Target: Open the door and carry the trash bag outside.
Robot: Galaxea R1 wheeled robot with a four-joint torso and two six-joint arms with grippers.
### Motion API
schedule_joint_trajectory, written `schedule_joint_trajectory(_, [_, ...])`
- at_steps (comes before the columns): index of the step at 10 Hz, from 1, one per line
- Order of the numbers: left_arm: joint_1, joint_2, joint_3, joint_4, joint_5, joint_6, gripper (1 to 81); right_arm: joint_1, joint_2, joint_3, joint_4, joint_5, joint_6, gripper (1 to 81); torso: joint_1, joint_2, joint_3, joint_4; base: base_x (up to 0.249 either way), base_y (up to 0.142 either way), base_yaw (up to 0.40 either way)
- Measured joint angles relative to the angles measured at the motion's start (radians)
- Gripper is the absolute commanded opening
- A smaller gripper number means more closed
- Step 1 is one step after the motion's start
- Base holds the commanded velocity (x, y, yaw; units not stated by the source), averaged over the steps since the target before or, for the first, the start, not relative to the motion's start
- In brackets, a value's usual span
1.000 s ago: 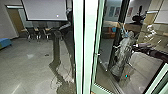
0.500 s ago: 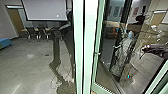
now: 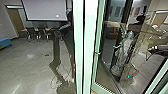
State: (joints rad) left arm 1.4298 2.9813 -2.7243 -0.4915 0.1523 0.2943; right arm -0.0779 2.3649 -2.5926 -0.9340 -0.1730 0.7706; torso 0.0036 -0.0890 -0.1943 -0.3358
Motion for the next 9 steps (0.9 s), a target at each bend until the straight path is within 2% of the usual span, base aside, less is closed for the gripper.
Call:
schedule_joint_trajectory(3, [0.0, 0.002, 0.0, 0.0, 0.0, 0.0, 1.0, 0.0, -0.016, 0.011, 0.012, -0.006, 0.0, 81.1, 0.0, 0.0, 0.0, 0.0, 0.0, 0.0, 0.0])
schedule_joint_trajectory(5, [0.0, 0.003, 0.0, 0.0, 0.0, 0.0, 1.0, 0.0, -0.016, 0.037, 0.037, -0.046, -0.001, 81.1, 0.0, 0.0, 0.0, 0.0, 0.0, 0.0, 0.0])
schedule_joint_trajectory(7, [0.0, 0.003, 0.001, 0.0, 0.0, 0.0, 1.0, -0.053, -0.008, 0.139, 0.093, -0.108, 0.0, 81.1, 0.0, 0.0, 0.0, 0.0, 0.0, 0.0, 0.0])
schedule_joint_trajectory(9, [0.002, 0.003, 0.003, 0.0, -0.001, 0.001, 1.0, -0.158, 0.042, 0.211, 0.163, -0.135, 0.0, 81.1, 0.0, 0.0, 0.0, 0.0, 0.0, 0.0, 0.0])
